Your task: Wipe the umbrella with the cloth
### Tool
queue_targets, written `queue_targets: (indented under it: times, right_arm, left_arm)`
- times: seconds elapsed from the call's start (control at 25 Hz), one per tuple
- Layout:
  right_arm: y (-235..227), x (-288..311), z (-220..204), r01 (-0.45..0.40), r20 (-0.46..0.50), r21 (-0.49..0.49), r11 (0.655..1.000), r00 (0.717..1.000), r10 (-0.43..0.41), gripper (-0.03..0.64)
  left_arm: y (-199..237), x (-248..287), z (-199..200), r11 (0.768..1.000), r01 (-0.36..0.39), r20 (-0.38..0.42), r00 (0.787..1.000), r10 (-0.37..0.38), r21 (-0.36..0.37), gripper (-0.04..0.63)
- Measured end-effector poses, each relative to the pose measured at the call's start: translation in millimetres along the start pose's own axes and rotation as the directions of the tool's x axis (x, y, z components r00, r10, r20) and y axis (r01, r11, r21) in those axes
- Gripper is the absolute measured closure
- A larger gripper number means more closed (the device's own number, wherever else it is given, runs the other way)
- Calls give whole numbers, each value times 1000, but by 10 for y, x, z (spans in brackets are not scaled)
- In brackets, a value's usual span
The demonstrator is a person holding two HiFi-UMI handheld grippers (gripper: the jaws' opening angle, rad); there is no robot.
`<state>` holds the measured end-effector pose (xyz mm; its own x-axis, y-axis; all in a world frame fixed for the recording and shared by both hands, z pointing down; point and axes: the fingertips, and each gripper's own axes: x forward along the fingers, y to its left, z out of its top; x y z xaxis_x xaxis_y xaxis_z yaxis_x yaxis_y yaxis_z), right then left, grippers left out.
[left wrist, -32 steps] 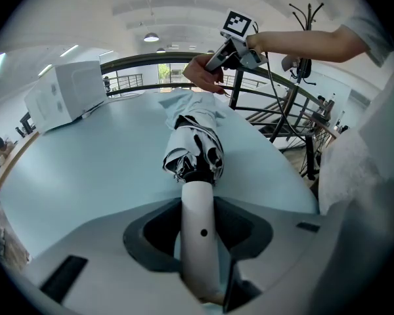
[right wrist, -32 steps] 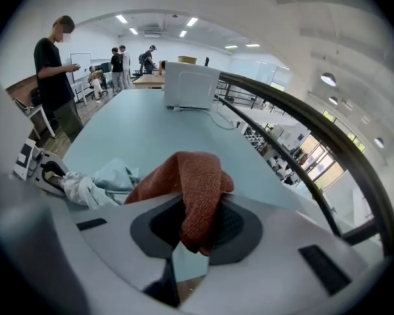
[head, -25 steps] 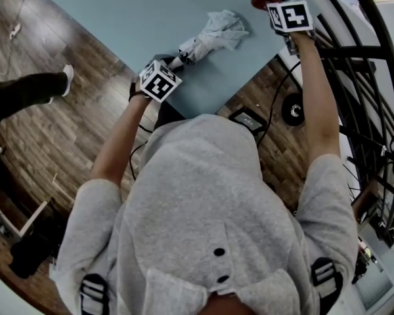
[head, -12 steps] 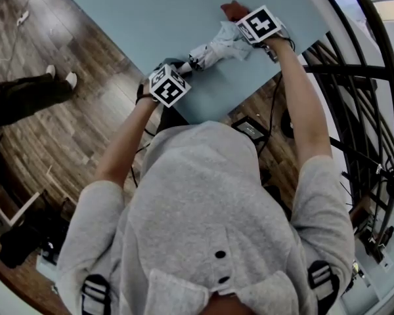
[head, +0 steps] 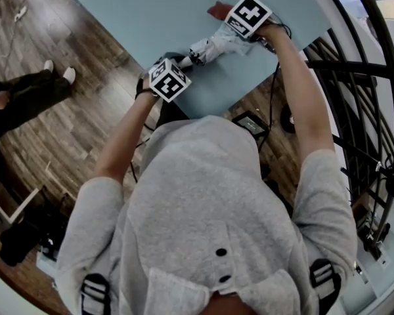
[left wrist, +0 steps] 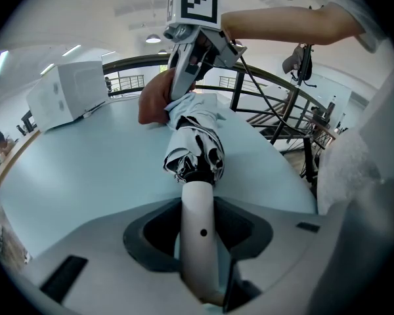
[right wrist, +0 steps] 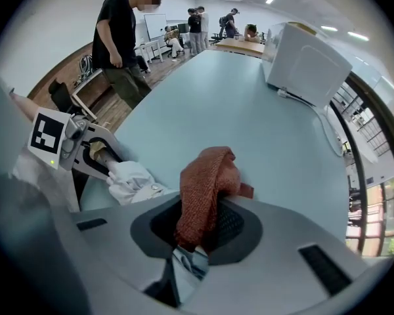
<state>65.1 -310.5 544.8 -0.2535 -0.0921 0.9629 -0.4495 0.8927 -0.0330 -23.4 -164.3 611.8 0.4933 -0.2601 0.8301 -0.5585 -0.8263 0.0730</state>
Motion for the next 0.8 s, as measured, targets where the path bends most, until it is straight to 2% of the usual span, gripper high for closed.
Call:
queue_targets:
  times: [0.16, 0.36, 0.8]
  right_arm:
    - [184, 74, 34, -64, -40, -28, 998, 997, 63, 541]
    - [409, 138, 71, -151, -72, -18, 988, 986, 149, 541]
    - [624, 220, 155, -208, -98, -23, 978, 974, 205, 541]
  left_arm:
    - [3, -2, 9, 1000, 1, -1, 1000, -1, -3, 436]
    - [2, 2, -3, 1000, 2, -2, 1000, -2, -6, 436]
    - [41, -9, -10, 1000, -5, -6, 1000, 5, -11, 436]
